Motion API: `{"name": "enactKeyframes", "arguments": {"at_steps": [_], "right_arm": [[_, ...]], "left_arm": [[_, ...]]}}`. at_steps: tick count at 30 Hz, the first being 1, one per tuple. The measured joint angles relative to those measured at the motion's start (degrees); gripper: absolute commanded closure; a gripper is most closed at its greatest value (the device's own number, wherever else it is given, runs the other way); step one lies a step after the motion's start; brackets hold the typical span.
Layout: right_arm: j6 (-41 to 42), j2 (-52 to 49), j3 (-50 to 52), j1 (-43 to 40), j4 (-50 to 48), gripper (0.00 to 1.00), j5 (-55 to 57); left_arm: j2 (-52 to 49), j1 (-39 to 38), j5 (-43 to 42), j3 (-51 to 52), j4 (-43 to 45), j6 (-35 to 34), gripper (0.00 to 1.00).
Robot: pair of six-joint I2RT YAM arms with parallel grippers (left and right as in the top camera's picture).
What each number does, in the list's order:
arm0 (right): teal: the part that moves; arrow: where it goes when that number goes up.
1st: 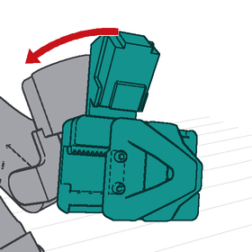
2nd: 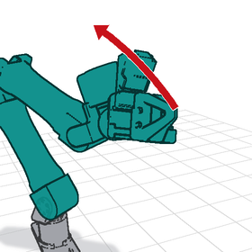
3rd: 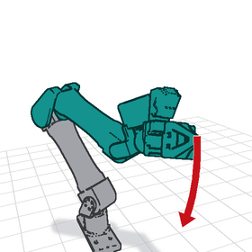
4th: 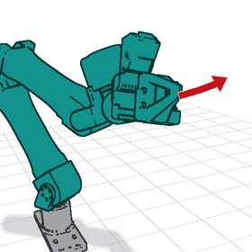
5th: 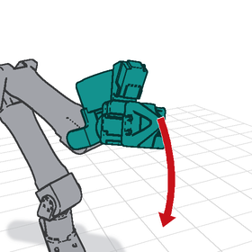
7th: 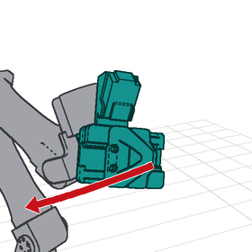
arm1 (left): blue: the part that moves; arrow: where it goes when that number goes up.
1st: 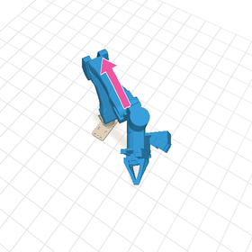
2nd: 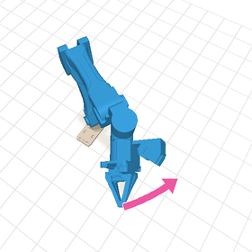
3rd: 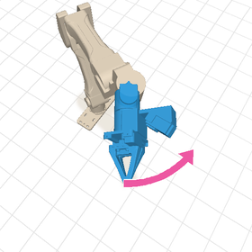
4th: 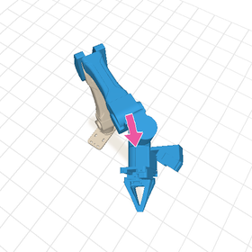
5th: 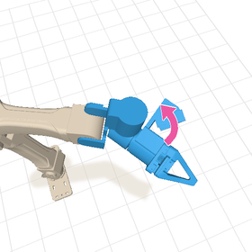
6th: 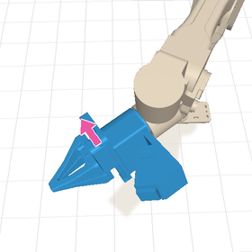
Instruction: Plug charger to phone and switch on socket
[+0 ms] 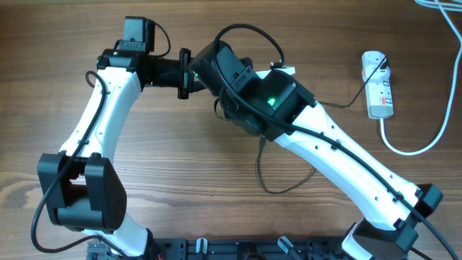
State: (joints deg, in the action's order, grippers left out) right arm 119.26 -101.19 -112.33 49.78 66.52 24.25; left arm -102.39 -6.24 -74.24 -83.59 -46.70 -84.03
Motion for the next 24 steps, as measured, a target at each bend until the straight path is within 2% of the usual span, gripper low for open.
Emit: {"name": "enactKeyframes", "arguments": {"at_steps": [3, 10, 12, 14, 17, 20, 22, 24], "right_arm": [[0.52, 0.02, 0.0, -0.11, -0.09, 0.95, -0.26], [1.84, 0.0, 0.0, -0.44, -0.98, 0.95, -0.74], [1.84, 0.02, 0.0, -0.59, -1.2, 0.94, -0.92], [1.84, 0.02, 0.0, -0.76, -1.42, 0.87, -1.11], [1.68, 0.02, 0.0, -0.81, -1.25, 0.82, -1.25], [1.03, 0.02, 0.0, -0.68, -1.07, 0.63, -0.5], [0.46, 0.02, 0.0, -0.48, -1.01, 0.41, 0.83], [0.37, 0.02, 0.0, -0.31, -0.96, 0.29, 1.99]], "left_arm": [[0.0, 0.02, 0.02, 0.0, 0.26, 0.15, 0.8], [0.22, 0.31, 0.11, 0.0, 0.74, 1.81, 0.95], [0.35, 0.37, 0.33, 0.0, 1.01, 2.75, 0.96], [0.42, 0.37, 0.59, 0.0, 1.31, 3.89, 0.96], [0.42, 0.37, 0.66, 0.0, 1.11, 3.98, 0.96], [0.42, 0.31, 0.61, -0.02, 0.02, 2.56, 0.96], [0.42, 0.26, 0.68, -0.02, -0.22, 1.55, 0.96], [0.42, 0.26, 0.66, -0.02, -0.22, 1.03, 0.96]]}}
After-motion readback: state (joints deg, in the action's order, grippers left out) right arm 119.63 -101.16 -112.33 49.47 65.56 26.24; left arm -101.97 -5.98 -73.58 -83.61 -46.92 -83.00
